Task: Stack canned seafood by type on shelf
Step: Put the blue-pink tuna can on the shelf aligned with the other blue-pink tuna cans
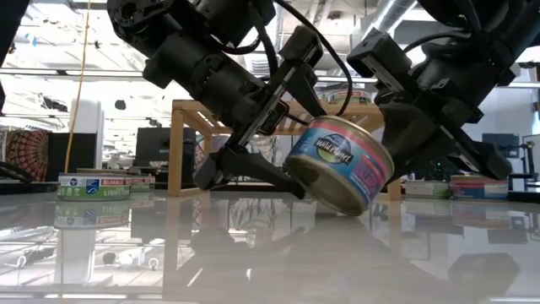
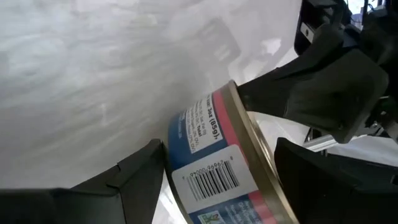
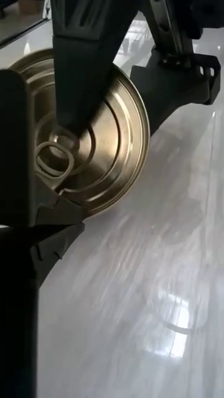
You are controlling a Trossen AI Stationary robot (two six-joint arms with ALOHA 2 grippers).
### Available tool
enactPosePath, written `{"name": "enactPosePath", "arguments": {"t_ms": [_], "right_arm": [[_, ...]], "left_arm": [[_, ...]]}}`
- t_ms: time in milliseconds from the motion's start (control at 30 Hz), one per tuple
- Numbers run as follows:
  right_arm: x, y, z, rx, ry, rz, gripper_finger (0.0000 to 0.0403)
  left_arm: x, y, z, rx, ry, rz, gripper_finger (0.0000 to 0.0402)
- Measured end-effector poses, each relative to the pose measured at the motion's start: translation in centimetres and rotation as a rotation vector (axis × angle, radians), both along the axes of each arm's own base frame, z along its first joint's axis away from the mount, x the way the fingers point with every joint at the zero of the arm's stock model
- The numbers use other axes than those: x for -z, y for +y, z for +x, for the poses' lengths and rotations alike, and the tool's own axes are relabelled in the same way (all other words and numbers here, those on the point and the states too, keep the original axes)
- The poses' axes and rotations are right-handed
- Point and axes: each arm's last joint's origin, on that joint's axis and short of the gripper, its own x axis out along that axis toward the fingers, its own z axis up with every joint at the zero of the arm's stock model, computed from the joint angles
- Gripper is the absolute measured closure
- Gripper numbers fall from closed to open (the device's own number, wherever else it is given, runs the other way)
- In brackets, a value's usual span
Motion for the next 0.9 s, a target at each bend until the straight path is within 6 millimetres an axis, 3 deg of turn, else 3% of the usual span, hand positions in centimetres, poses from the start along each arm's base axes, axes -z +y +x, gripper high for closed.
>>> {"name": "enactPosePath", "arguments": {"t_ms": [533,900], "right_arm": [[-0.2,-0.1,0.0,0.070,-0.043,-0.059,0.0393],[-1.4,0.2,-0.8,0.117,-0.087,-0.136,0.0393]], "left_arm": [[-0.1,-0.2,0.0,0.029,0.022,-0.131,0.0116],[-0.2,0.0,0.1,0.019,0.006,-0.152,0.0116]]}}
